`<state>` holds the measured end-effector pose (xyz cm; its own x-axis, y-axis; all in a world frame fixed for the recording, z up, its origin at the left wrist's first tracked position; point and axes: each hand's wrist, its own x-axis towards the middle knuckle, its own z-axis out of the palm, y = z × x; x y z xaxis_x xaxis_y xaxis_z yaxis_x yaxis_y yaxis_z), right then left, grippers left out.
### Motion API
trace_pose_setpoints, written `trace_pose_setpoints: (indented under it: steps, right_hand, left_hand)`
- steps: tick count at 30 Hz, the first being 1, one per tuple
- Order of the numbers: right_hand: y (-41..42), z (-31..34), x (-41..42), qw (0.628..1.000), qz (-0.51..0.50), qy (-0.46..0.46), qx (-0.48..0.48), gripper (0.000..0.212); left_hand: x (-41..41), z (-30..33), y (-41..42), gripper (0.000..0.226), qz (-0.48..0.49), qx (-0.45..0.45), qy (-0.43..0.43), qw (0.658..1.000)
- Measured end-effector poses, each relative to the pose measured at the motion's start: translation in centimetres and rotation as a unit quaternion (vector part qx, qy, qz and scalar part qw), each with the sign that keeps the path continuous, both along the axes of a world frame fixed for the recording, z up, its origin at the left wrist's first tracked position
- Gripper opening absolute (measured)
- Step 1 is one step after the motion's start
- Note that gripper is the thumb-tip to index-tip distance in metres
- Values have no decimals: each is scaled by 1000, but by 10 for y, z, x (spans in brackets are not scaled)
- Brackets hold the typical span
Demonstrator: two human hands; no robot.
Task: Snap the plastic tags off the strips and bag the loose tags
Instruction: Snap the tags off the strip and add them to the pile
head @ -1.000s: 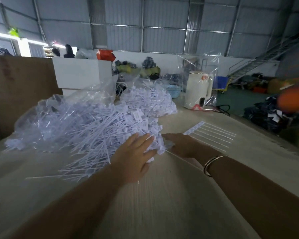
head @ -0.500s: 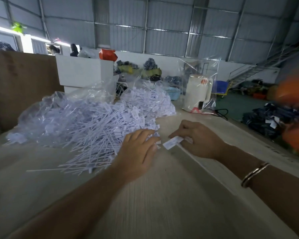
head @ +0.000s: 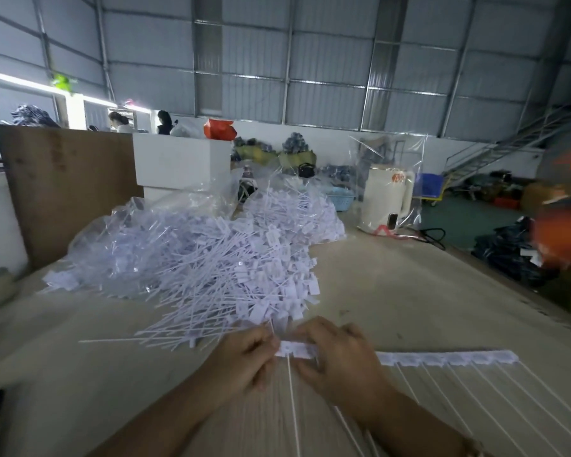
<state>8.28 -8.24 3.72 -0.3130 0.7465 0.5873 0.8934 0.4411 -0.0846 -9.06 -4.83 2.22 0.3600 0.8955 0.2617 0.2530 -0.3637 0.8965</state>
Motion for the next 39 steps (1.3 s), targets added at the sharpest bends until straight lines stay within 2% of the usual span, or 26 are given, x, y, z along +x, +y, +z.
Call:
trace_pose_setpoints:
  steps: [3,6,8,10,12,15,18,19,20,22,25,26,28,29,30,31,33,35,37,39]
  right_hand:
    - [6,-3,2,999,-3,-19,42,23]
    - [7,-7,5,998,27,-35,36,22]
    - [6,-8,9,999,44,-11,-11,25]
    - [6,-8,13,992,65,74,-85,20]
    - [4,-7,14,966,97,183,-153,15]
    - [0,-2,14,917,128,315,-209,26]
    - [5,8,27,829,99,511,-206,29]
    - [5,10,31,821,90,530,-194,27]
    - [4,9,33,834,89,513,-182,26]
    - [2,4,28,870,107,447,-178,24]
    - [4,-6,11,898,125,383,-175,8]
    - [5,-7,9,906,125,367,-168,3]
    - [5,-9,11,919,136,335,-157,3]
    - [5,-10,13,919,146,331,-156,7]
    - [4,-10,14,918,153,332,-154,15]
    - [4,-11,16,917,153,337,-149,22]
    - [6,-11,17,922,145,333,-135,28]
    - [8,-12,13,934,147,303,-119,31]
    - [7,-15,10,941,167,273,-113,34]
    - [7,-17,11,940,180,259,-126,38]
  left_hand:
    - [1,-2,5,31,-12,-16,1,1000]
    - [1,-4,7,29,-40,61,49,996]
    - [0,-5,7,26,-51,103,66,991]
    - [0,-5,7,24,-53,124,60,989]
    - [0,-4,6,24,-61,164,65,983]
    - [2,1,2,24,-66,197,52,977]
    - [-1,15,-4,23,-51,180,-47,981]
    - [-5,22,-5,22,-34,185,-78,979]
    - [-10,32,-4,23,-7,202,-91,975]
    - [-18,58,8,30,80,259,-60,961]
    - [-22,101,49,31,231,359,33,904]
    - [-22,111,65,32,285,359,92,884]
    - [-25,116,86,44,378,289,228,850]
    - [-24,111,87,48,401,271,255,837]
    - [-22,104,80,47,398,285,246,837]
    - [-18,94,67,44,359,320,208,852]
    - [-3,69,30,43,209,331,132,911]
    - [10,43,-4,52,112,292,153,937]
    - [19,23,-20,50,73,260,206,940]
    - [23,9,-21,41,59,225,222,947]
